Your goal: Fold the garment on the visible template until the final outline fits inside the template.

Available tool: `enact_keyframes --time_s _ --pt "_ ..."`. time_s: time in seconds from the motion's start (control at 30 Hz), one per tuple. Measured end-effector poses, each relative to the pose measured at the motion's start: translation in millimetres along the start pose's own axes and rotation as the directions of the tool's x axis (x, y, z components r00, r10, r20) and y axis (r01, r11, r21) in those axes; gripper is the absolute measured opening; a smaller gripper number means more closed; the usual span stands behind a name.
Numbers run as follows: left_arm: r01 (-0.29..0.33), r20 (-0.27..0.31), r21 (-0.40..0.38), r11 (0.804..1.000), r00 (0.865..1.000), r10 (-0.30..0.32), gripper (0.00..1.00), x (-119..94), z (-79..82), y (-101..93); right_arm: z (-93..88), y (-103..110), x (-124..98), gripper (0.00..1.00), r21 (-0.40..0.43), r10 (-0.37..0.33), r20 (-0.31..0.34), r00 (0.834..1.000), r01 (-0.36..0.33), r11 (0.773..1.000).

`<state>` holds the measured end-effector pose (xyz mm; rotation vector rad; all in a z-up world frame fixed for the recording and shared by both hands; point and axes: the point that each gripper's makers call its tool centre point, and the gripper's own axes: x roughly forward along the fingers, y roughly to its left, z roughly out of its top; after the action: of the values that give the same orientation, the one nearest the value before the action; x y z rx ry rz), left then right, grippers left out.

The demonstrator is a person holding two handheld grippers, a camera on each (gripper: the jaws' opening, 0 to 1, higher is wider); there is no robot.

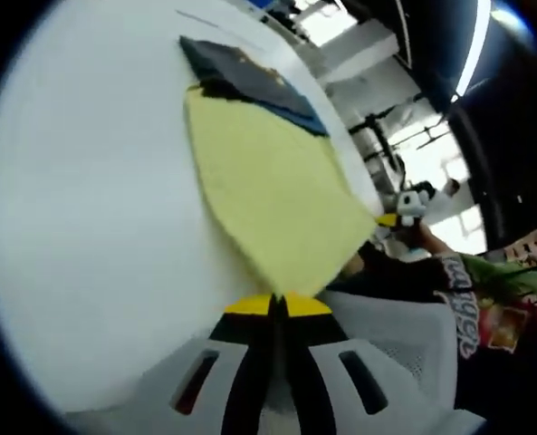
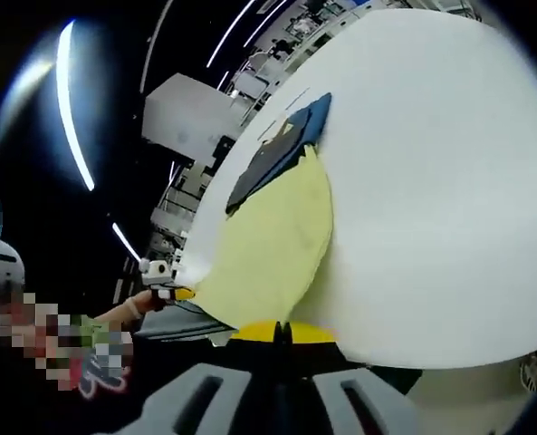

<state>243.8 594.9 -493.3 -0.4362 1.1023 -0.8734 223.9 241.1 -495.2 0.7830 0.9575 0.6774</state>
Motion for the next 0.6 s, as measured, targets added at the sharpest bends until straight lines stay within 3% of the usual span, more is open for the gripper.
enact_keyframes --time_s 0.1,0.27,0.4,0.5,0.6 --pt "0.039 0.122 -0.005 0.999 0.992 -0.038 0.00 -6 27.6 -15.7 19.3 12 -2 0.00 0.012 0.049 0.041 0.998 -0.049 0.999" --pt "0.030 0.218 0.027 0.999 0.975 -0.036 0.00 -13 61.3 -24.3 54.3 23 2 0.00 0.008 0.093 0.086 0.992 -0.094 0.996" --pt "0.038 0.325 0.013 0.999 0.945 -0.040 0.00 -13 97.6 -26.2 79.6 23 11 0.00 -0.031 0.082 0.084 0.993 -0.079 0.996" --pt "0.002 0.370 0.028 1.000 0.929 -0.012 0.00 -10 124.2 -19.4 112.8 33 19 0.00 -0.033 0.107 0.147 0.983 -0.104 0.994" --pt "0.012 0.449 -0.005 1.000 0.894 -0.008 0.00 -7 154.9 -14.6 143.7 43 27 0.00 -0.037 0.146 0.207 0.967 -0.141 0.989"
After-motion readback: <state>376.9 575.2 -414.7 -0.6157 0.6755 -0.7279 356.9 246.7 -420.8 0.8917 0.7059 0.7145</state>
